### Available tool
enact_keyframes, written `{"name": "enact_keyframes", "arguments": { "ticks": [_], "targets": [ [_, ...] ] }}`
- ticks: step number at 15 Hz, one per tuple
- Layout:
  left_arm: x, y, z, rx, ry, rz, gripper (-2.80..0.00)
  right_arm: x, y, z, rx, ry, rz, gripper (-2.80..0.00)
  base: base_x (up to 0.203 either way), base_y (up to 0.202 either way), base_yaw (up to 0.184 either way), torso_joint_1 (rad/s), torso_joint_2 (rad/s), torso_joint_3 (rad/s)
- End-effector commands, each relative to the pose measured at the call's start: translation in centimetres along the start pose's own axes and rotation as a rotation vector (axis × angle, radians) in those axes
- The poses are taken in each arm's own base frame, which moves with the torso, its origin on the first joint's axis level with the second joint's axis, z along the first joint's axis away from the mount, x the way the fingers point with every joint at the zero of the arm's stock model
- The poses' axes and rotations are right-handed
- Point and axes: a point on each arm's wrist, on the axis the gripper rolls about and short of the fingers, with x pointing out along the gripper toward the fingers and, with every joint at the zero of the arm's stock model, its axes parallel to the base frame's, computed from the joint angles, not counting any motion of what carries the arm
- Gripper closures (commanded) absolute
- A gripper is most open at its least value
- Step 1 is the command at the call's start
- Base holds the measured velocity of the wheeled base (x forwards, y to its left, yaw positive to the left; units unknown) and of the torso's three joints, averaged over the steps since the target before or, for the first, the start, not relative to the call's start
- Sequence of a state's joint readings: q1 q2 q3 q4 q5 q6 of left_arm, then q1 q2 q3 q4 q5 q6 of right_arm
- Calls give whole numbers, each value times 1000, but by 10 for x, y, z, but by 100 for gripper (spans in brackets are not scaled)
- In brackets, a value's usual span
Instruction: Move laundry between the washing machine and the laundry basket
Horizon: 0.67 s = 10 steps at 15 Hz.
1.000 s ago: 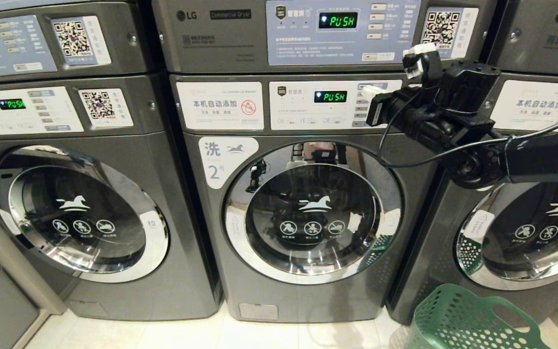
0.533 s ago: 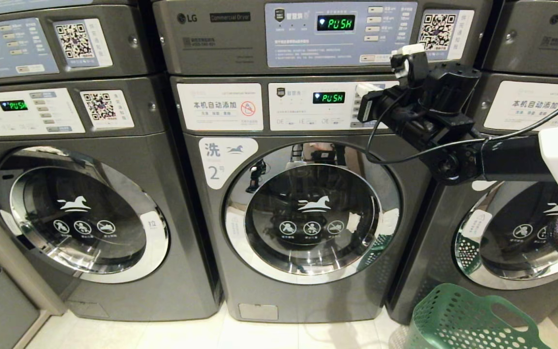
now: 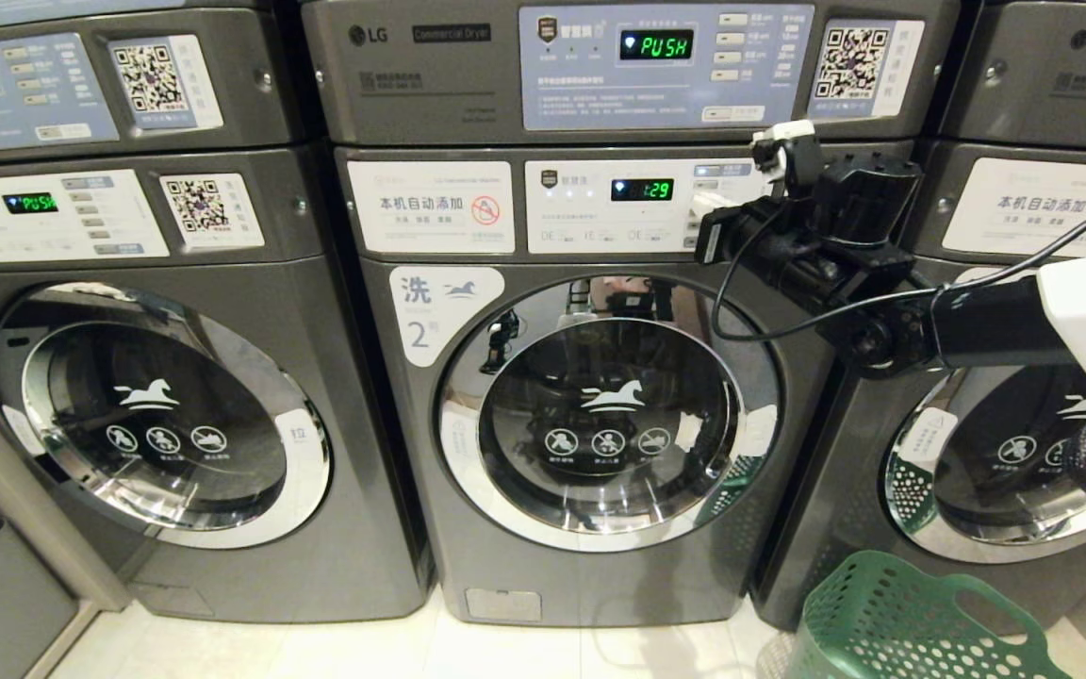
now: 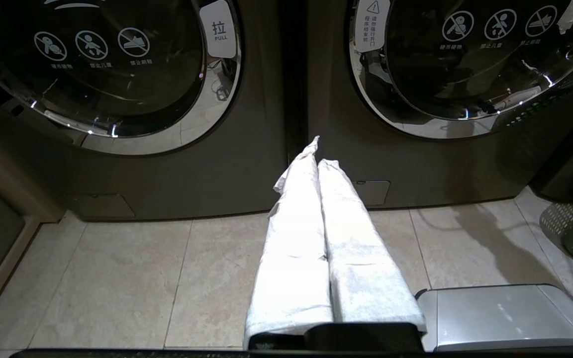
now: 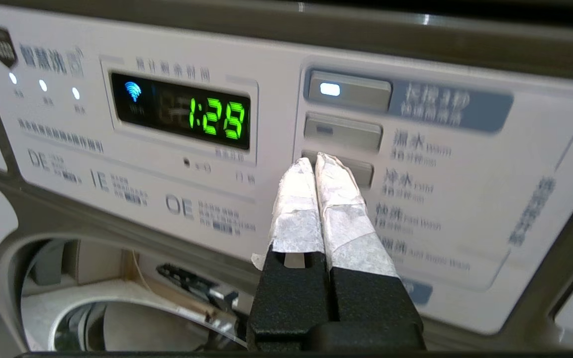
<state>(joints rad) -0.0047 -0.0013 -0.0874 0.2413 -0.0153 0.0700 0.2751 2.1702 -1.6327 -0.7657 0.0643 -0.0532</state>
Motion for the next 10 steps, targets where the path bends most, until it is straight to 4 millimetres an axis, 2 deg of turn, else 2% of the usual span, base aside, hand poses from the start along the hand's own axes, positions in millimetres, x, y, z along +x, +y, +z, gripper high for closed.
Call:
{"name": "enact_keyframes", "arguments": {
  "ticks": [1, 4, 10],
  "targets": [
    [0, 0, 0, 1, 1, 0, 0, -9, 1, 5, 2, 10, 4, 0, 0, 0, 0, 0, 0, 0],
    [0, 0, 0, 1, 1, 0, 0, -12, 1, 6, 28, 10, 1, 0, 0, 0, 0, 0, 0, 0],
    [0, 0, 0, 1, 1, 0, 0, -22, 1, 24, 69, -14, 2, 0, 0, 0, 0, 0, 0, 0]
  ]
}}
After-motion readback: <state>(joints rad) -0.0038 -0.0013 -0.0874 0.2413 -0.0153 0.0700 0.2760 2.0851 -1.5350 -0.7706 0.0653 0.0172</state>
